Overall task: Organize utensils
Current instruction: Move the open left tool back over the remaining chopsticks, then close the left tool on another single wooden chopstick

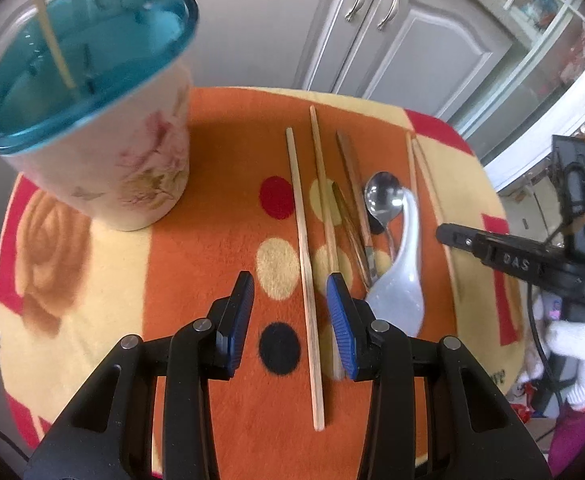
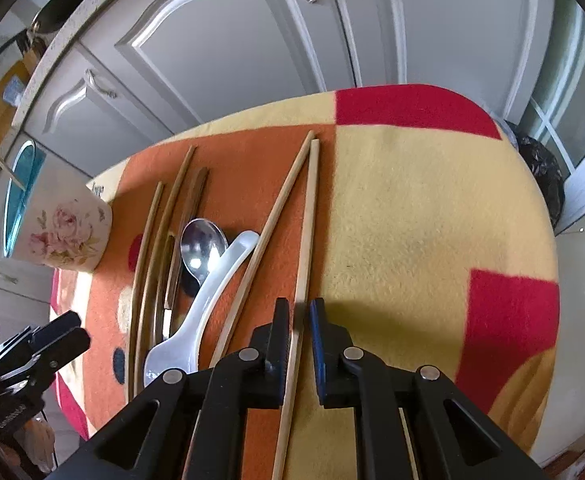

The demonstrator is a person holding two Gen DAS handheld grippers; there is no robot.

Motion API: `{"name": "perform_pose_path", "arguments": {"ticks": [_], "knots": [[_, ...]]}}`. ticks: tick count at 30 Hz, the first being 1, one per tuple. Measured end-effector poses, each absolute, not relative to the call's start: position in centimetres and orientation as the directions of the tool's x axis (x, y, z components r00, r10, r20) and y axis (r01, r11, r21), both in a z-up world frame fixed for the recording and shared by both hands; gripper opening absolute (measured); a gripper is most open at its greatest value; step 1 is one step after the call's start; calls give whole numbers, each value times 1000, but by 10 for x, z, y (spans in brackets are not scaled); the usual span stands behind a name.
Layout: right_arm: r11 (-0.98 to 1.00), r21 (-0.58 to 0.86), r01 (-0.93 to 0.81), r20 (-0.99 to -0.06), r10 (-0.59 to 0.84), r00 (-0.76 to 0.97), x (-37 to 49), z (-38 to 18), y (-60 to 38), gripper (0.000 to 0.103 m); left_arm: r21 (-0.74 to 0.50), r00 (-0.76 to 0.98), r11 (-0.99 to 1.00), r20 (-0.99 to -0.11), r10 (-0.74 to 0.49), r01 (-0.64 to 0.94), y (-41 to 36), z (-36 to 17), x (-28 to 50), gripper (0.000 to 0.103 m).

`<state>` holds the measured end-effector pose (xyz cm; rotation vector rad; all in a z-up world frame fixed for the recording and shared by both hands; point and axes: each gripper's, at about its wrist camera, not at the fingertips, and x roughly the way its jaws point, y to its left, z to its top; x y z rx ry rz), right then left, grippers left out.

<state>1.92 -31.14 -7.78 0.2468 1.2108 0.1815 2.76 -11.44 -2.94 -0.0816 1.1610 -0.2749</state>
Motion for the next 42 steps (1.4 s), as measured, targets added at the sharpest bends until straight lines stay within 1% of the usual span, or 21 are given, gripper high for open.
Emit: {"name": "perform_pose_path", "arguments": {"ticks": [4, 6, 7, 9, 10, 12, 17, 22, 26, 29, 31, 35, 38, 42], "knots": [[963, 270, -21, -899, 260, 352, 19, -79, -308, 9, -209, 360, 965, -898, -253, 158, -119, -40, 39, 36], [962, 271, -25, -898, 262, 354, 19, -79, -308, 9, -199, 355, 967, -902, -244, 159, -123, -45, 44, 35], [963, 269, -29, -898, 262, 354, 18, -79, -309, 9, -200, 349, 966, -904, -246, 164, -126, -49, 47, 26], [960, 278, -35, -894, 272, 355, 17, -79, -311, 9, -192, 336, 967, -911, -238, 165, -129, -54, 50, 17], [959, 282, -37, -893, 276, 355, 17, -79, -312, 9, -193, 341, 967, -909, -239, 165, -131, -55, 50, 9], [954, 296, -36, -890, 289, 353, 16, -80, -314, 7, -202, 336, 963, -908, -253, 178, -132, -54, 48, 4], [940, 337, -51, -883, 334, 329, 5, -80, -316, 6, -207, 316, 956, -911, -266, 207, -124, -54, 35, 4], [929, 363, -76, -882, 369, 294, -23, -80, -315, 5, -212, 277, 949, -921, -274, 235, -106, -53, 7, 4], [918, 371, -137, -895, 393, 211, -50, -83, -304, 6, -222, 224, 935, -931, -287, 276, -100, -56, -14, 4], [935, 321, -152, -910, 349, 225, -53, -78, -299, 6, -230, 214, 930, -931, -296, 286, -101, -54, -17, 5], [941, 307, -139, -907, 334, 258, -45, -73, -299, 7, -222, 234, 932, -927, -293, 285, -101, -50, -13, 12], [953, 281, -115, -905, 303, 299, -21, -68, -299, 9, -192, 301, 944, -914, -271, 269, -106, -39, 4, 17], [960, 256, -112, -911, 279, 303, -4, -70, -297, 10, -147, 335, 952, -913, -235, 267, -116, -38, 19, 17], [963, 244, -119, -919, 268, 288, 11, -74, -292, 10, -107, 325, 954, -925, -198, 279, -128, -46, 33, 17]]}}
